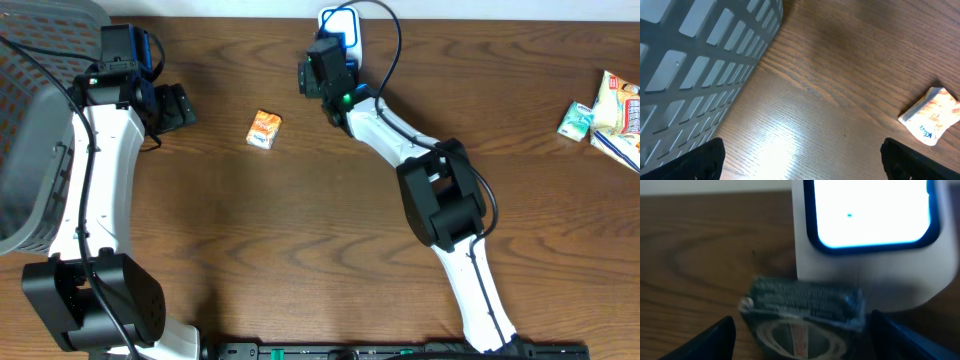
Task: Scan the item barcode
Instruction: 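Turn the Zam-Buk tin in the right gripper in front of the scanner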
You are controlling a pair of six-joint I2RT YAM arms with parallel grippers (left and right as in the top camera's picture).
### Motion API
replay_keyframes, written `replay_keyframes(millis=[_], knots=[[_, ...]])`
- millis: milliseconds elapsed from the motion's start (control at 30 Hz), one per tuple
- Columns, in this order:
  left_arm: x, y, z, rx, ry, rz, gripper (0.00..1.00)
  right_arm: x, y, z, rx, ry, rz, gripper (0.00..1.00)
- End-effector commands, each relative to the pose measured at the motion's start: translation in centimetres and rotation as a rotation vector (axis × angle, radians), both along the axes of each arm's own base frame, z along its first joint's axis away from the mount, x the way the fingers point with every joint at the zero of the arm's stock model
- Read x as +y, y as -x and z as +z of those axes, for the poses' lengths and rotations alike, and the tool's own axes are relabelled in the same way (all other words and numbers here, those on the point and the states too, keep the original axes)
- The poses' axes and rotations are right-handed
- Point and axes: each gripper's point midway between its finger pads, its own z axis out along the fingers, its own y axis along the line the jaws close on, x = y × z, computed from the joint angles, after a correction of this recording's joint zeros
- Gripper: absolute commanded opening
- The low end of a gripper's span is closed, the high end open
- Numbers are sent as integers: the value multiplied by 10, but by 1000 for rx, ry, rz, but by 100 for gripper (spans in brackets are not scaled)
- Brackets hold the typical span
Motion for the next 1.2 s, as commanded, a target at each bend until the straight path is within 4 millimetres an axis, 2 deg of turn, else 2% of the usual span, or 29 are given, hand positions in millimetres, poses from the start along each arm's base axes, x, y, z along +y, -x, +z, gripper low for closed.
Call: replay_keyframes(millis=[0, 267, 567, 633, 667, 867, 1033, 1100, 1167], knots=[[0, 1, -6, 18, 1, -7, 98, -1, 1, -6, 4, -28, -69, 79], [0, 1, -6, 18, 1, -7, 98, -12, -1, -8, -9, -14, -133, 75], [0, 1, -6, 18, 1, -7, 98, -4, 4, -49, 34, -54, -153, 76], [1, 1, -6, 18, 1, -6, 97, -4, 5, -51, 40, -49, -154, 75], [0, 1, -6, 18, 1, -7, 97, -4, 4, -51, 38, -50, -154, 74], [0, 1, -6, 18, 1, -7, 98, -2, 1, -45, 14, -54, -144, 45], [0, 1, -6, 18, 1, -7, 98, -2, 1, -39, 12, -55, -144, 40], [0, 1, -6, 18, 1, -7, 97, -1, 2, -30, 5, -38, -127, 40], [0, 1, -6, 18, 1, -7, 97, 1, 4, -12, -6, -15, -109, 41]])
